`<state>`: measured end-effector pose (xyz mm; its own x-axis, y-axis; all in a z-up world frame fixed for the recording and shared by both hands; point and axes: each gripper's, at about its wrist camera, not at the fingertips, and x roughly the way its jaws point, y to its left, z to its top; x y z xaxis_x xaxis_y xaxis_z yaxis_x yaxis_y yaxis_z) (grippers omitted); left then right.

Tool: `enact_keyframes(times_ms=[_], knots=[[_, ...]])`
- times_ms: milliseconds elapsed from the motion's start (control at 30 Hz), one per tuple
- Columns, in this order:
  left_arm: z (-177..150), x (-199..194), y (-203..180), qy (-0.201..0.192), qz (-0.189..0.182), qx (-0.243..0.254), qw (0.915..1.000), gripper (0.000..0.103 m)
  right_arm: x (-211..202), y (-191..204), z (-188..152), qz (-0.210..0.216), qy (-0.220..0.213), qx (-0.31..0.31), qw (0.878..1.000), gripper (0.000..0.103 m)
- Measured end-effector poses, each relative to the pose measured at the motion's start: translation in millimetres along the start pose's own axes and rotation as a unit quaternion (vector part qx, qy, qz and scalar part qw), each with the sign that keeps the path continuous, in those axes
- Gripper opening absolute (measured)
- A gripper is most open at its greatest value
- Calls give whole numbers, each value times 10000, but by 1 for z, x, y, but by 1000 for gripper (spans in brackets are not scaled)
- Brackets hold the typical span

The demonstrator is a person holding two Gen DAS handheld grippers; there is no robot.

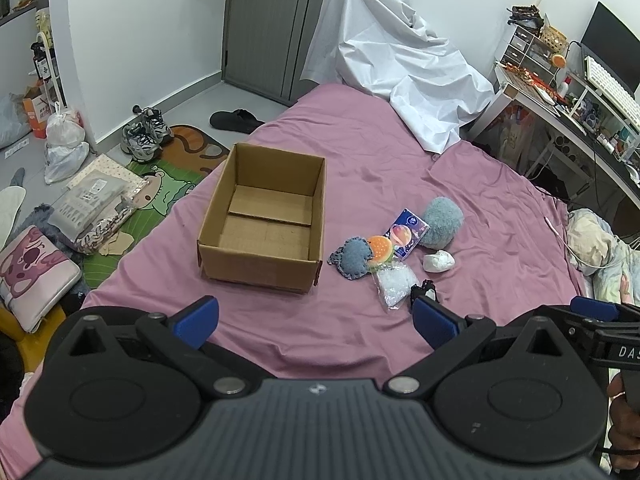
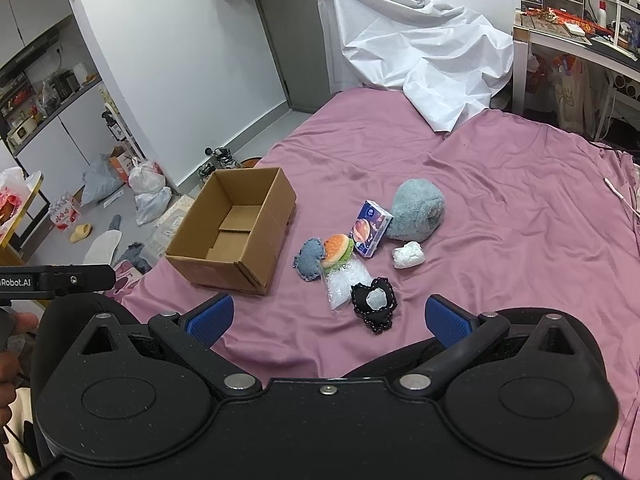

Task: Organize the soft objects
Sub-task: 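Grasp the clear bead bag with the left tool while the right tool grasps the black lace pouch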

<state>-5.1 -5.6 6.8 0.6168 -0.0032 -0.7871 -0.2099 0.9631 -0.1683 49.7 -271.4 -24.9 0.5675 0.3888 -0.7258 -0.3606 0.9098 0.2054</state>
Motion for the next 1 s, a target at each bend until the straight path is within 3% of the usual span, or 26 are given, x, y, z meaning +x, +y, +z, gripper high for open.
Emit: enact_keyframes(times_ms=[500, 1000], knots=[[8, 7, 4, -6, -29, -60, 10000, 102, 9, 0, 2, 44, 50, -25, 10000, 103], [19, 71, -25, 358, -156, -172, 9991, 102, 32, -45, 14, -116, 236, 344, 9991, 103]])
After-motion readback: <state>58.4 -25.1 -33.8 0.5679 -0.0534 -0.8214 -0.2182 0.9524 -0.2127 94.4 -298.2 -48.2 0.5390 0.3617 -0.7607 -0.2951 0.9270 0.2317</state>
